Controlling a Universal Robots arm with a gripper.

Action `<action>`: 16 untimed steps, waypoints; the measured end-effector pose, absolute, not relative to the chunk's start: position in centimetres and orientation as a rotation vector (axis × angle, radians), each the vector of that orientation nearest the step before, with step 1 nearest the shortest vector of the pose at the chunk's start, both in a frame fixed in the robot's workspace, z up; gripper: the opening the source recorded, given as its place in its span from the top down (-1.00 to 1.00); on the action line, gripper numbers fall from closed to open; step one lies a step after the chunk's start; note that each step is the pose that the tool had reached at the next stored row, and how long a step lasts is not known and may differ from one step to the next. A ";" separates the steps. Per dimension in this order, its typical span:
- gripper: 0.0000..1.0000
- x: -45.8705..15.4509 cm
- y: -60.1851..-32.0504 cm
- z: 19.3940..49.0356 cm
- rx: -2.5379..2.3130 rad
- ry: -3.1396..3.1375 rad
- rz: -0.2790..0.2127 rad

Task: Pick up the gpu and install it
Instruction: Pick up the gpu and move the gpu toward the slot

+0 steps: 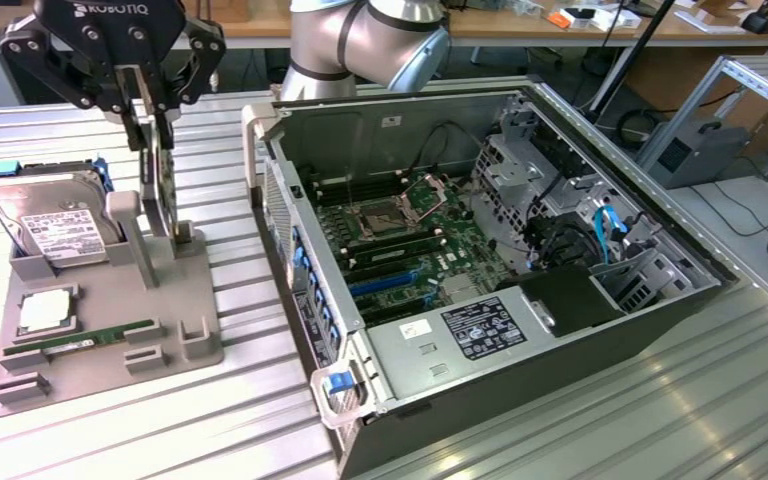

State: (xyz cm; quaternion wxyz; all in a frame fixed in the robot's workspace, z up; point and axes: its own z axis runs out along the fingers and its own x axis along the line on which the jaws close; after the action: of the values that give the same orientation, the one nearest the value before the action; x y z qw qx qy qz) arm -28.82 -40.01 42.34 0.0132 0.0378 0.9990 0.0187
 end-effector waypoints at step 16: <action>0.47 -28.8 -40.0 43.1 0.118 3.112 0.058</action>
State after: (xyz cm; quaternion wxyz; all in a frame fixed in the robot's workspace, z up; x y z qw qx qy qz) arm -28.82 -40.00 43.09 0.0132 0.0378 0.9990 0.0187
